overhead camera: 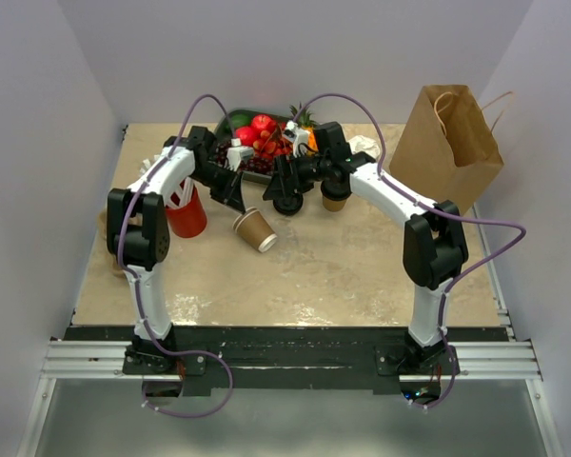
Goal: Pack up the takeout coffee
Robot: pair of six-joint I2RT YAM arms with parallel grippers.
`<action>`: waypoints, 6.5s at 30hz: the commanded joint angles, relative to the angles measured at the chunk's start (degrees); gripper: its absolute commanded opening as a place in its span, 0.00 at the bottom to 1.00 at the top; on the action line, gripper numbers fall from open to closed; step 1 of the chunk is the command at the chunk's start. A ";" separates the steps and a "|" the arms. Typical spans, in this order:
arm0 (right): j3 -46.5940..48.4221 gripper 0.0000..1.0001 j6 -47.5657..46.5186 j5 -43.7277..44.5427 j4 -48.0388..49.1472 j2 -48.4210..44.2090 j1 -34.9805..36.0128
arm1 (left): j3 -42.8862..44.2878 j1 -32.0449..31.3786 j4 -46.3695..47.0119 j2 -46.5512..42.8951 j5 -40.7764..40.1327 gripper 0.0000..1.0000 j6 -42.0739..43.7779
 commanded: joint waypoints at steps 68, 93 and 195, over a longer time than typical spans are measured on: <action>-11.74 0.96 -3.05 0.97 2.15 -2.91 3.85 | -15.75 -8.52 0.14 -17.19 6.28 0.29 10.14; -10.24 0.99 -2.88 2.63 1.28 -0.54 5.08 | -14.00 -9.31 3.30 -18.23 5.75 0.00 5.66; -0.93 0.99 -24.41 6.85 -11.73 -12.50 -1.68 | -6.86 34.89 -0.40 -20.26 -43.99 0.64 -13.85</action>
